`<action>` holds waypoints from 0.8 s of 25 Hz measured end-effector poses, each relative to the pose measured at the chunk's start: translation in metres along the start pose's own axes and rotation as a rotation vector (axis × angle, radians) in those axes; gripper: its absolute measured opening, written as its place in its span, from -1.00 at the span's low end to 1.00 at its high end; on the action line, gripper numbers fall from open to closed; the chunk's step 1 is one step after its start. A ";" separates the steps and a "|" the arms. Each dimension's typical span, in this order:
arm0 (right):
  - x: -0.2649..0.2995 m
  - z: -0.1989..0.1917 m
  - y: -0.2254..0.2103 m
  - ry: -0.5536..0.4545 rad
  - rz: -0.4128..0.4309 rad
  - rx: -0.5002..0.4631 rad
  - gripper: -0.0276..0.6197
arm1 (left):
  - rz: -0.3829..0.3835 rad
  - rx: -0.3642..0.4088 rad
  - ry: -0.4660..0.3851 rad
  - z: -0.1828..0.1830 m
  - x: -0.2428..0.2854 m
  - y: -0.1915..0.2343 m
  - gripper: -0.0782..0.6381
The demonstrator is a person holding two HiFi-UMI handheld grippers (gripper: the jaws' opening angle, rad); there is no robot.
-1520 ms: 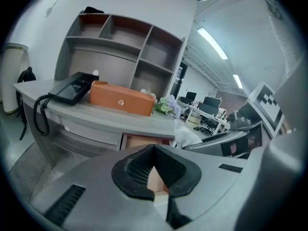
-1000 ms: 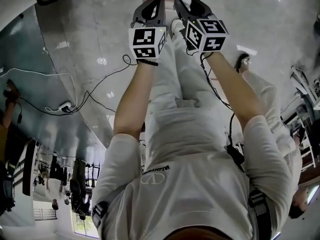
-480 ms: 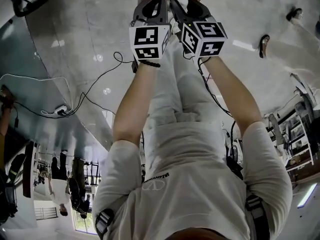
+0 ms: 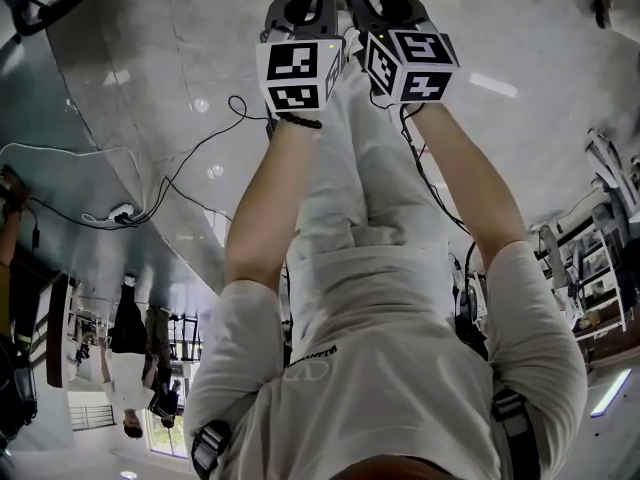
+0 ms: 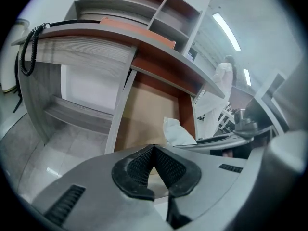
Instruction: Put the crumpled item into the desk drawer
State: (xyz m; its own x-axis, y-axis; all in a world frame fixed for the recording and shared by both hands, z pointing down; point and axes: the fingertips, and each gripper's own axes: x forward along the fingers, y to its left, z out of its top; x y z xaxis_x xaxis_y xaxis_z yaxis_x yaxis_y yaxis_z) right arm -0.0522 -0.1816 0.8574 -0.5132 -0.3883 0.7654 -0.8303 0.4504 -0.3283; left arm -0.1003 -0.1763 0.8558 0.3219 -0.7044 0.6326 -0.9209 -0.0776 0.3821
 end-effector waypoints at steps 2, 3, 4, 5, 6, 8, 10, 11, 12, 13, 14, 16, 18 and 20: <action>0.000 -0.001 -0.001 0.002 -0.001 -0.001 -0.55 | 0.005 -0.016 0.006 -0.002 0.001 0.000 -0.79; 0.001 -0.002 0.000 0.002 0.000 0.000 -0.55 | 0.009 -0.024 0.007 -0.004 0.001 0.001 -0.79; 0.001 -0.003 0.001 0.002 0.002 0.001 -0.55 | 0.012 -0.026 0.007 -0.005 0.001 0.002 -0.79; 0.002 -0.004 0.002 0.002 0.004 0.001 -0.55 | 0.014 -0.021 0.006 -0.006 0.001 0.002 -0.79; 0.003 -0.005 0.003 0.002 0.006 0.002 -0.55 | 0.013 -0.013 0.005 -0.007 0.001 0.001 -0.79; 0.005 -0.005 0.003 0.003 0.007 0.004 -0.55 | 0.006 -0.002 0.007 -0.006 0.002 -0.001 -0.79; 0.006 -0.005 0.001 0.006 0.006 0.009 -0.55 | 0.001 -0.003 0.009 -0.006 0.003 -0.003 -0.79; 0.007 -0.005 0.001 0.008 0.007 0.010 -0.55 | 0.001 -0.004 0.010 -0.006 0.004 -0.002 -0.79; 0.007 -0.005 0.002 0.009 0.009 0.011 -0.55 | 0.002 -0.004 0.009 -0.006 0.003 -0.002 -0.79; 0.007 -0.006 0.002 0.010 0.011 0.010 -0.55 | 0.003 -0.004 0.008 -0.006 0.003 -0.003 -0.79; 0.006 -0.006 0.002 0.011 0.013 0.009 -0.55 | 0.005 -0.004 0.006 -0.005 0.002 -0.003 -0.79; 0.007 -0.006 0.002 0.013 0.015 0.011 -0.55 | 0.009 -0.004 0.005 -0.005 0.002 -0.003 -0.79; 0.009 -0.008 0.001 0.018 0.012 0.017 -0.55 | 0.011 -0.003 0.007 -0.005 0.003 -0.002 -0.79; 0.011 -0.010 0.000 0.021 0.007 0.025 -0.55 | 0.011 0.001 0.005 -0.006 0.004 -0.002 -0.79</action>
State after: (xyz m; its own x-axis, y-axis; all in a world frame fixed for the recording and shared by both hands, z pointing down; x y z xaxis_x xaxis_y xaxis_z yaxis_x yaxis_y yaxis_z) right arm -0.0558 -0.1774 0.8712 -0.5148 -0.3676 0.7745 -0.8319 0.4325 -0.3477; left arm -0.0965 -0.1749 0.8614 0.3129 -0.7014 0.6404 -0.9247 -0.0709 0.3741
